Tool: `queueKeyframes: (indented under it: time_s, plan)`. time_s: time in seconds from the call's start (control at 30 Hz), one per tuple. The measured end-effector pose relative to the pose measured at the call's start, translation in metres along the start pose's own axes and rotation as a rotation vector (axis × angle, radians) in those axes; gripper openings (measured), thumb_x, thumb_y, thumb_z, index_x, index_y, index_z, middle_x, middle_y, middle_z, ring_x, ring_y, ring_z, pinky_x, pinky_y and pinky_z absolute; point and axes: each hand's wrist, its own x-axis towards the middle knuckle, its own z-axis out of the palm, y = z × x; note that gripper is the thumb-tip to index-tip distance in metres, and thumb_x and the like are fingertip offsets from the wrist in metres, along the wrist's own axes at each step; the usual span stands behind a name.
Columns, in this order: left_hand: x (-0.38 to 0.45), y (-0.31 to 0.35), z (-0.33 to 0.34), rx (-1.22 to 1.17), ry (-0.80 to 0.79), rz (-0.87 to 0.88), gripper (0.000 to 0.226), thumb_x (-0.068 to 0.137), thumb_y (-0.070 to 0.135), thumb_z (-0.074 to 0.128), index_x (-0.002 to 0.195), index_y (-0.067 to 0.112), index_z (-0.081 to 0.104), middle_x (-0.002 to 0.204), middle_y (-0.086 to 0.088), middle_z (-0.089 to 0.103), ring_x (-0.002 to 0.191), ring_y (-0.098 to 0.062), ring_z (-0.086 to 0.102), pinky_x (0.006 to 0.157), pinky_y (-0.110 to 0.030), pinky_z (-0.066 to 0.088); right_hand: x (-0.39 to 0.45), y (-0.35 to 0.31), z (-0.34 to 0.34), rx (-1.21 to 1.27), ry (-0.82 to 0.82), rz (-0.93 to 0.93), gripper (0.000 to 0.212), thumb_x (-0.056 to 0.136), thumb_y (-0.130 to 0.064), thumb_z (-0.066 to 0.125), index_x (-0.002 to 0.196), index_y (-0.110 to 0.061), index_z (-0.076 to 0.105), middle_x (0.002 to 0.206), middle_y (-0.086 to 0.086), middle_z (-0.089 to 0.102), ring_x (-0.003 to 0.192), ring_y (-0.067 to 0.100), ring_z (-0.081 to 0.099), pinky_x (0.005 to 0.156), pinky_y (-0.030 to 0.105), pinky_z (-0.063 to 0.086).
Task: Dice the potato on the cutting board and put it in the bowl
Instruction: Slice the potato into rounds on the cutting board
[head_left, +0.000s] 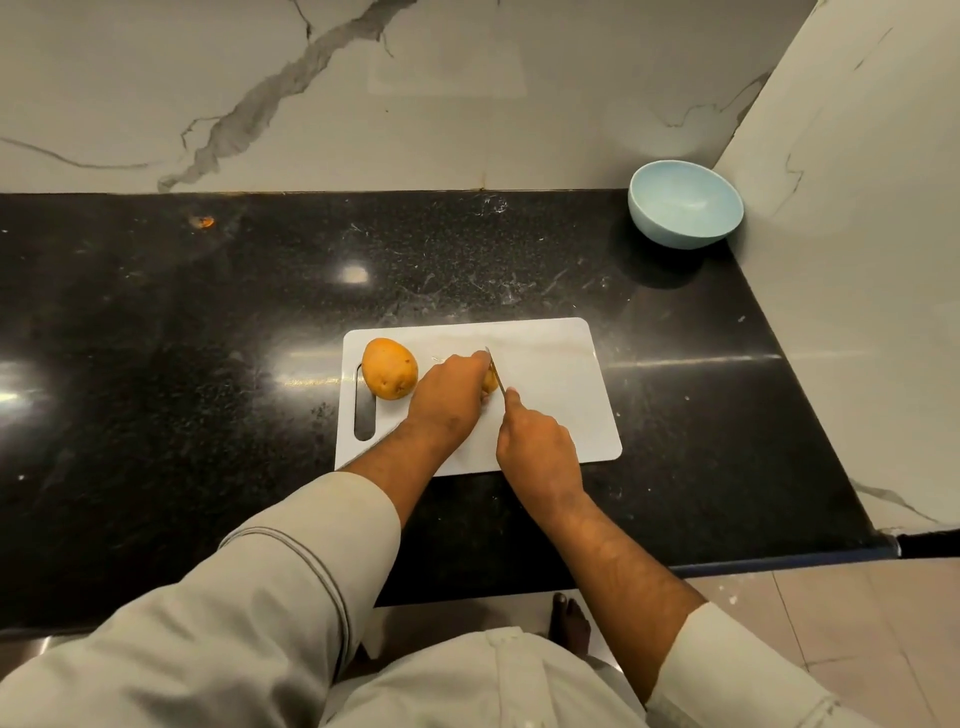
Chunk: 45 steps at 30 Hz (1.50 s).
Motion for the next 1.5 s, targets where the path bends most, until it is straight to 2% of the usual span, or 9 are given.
queueKeyframes:
  time_s: [0.2,0.37,0.5,0.67,0.8,0.93,1.03,1.23,1.5]
  plan:
    - [0.002,-0.001,-0.004,0.003,-0.043,0.009,0.016,0.091,0.012,0.055,0.106,0.016,0.056,0.098,-0.007,0.066,0.084,-0.022,0.062,0.071,-0.032,0.051,0.008,-0.003,-0.001,0.012,-0.013,-0.007,0.049,0.102,-0.022,0.036,0.150,-0.010,0.028,0.099,0.008,0.066,0.080,0.020,0.062,0.069,0.030,0.050]
    - [0.003,-0.002,-0.004,-0.010,-0.029,0.010,0.010,0.089,0.012,0.057,0.099,0.016,0.056,0.094,-0.006,0.067,0.080,-0.022,0.061,0.063,-0.029,0.044,0.019,-0.008,0.000,0.021,-0.027,0.008,0.050,0.101,-0.018,0.033,0.150,-0.009,0.025,0.100,0.010,0.065,0.083,0.024,0.063,0.070,0.034,0.050]
    - [0.004,-0.003,-0.003,-0.004,-0.032,0.023,0.011,0.089,0.012,0.057,0.100,0.016,0.056,0.094,-0.007,0.067,0.080,-0.023,0.061,0.064,-0.029,0.046,0.022,-0.004,0.001,0.016,-0.025,-0.004,0.050,0.100,-0.015,0.034,0.149,-0.007,0.028,0.099,0.012,0.065,0.083,0.026,0.063,0.068,0.033,0.047]
    - [0.007,-0.006,-0.004,0.003,-0.037,0.048,0.015,0.090,0.014,0.058,0.105,0.016,0.054,0.096,-0.007,0.066,0.075,-0.020,0.053,0.061,-0.028,0.039,0.017,-0.005,0.001,0.046,-0.005,0.007,0.041,0.101,-0.017,0.037,0.142,-0.009,0.039,0.101,0.010,0.067,0.084,0.025,0.064,0.075,0.035,0.053]
    - [0.007,-0.006,-0.005,0.032,-0.045,0.054,0.016,0.091,0.014,0.055,0.106,0.016,0.053,0.095,-0.009,0.065,0.071,-0.020,0.050,0.059,-0.029,0.037,-0.001,-0.003,0.002,0.062,-0.011,0.013,0.044,0.101,-0.018,0.043,0.144,-0.008,0.038,0.104,0.009,0.067,0.086,0.024,0.066,0.081,0.034,0.055]
    - [0.009,-0.008,-0.007,0.024,-0.072,0.075,0.015,0.089,0.015,0.058,0.103,0.016,0.053,0.093,-0.007,0.065,0.071,-0.019,0.050,0.059,-0.028,0.037,0.014,-0.014,-0.003,0.070,-0.005,0.039,0.036,0.101,-0.015,0.037,0.135,-0.008,0.045,0.100,0.011,0.067,0.083,0.026,0.064,0.073,0.035,0.052]
    - [0.009,-0.009,-0.006,-0.004,-0.058,0.066,0.014,0.087,0.015,0.059,0.092,0.021,0.047,0.083,-0.001,0.060,0.070,-0.020,0.051,0.052,-0.025,0.029,0.021,-0.018,-0.005,0.100,-0.005,0.066,0.030,0.099,-0.013,0.035,0.126,-0.009,0.049,0.097,0.011,0.067,0.082,0.028,0.063,0.067,0.034,0.046]
    - [0.009,-0.012,-0.001,-0.005,-0.023,0.063,0.018,0.089,0.015,0.057,0.106,0.017,0.052,0.091,-0.007,0.065,0.069,-0.020,0.050,0.057,-0.027,0.036,0.003,-0.004,0.004,0.020,-0.054,0.047,0.043,0.102,-0.018,0.038,0.145,-0.009,0.036,0.107,0.010,0.067,0.089,0.024,0.065,0.079,0.032,0.052]
    - [0.004,-0.007,-0.003,-0.010,-0.023,0.038,0.024,0.091,0.017,0.058,0.114,0.016,0.051,0.100,-0.009,0.066,0.083,-0.025,0.061,0.063,-0.028,0.042,-0.002,-0.001,-0.001,-0.015,-0.107,0.017,0.050,0.102,-0.023,0.042,0.149,-0.011,0.029,0.113,0.007,0.065,0.092,0.021,0.065,0.083,0.030,0.053]
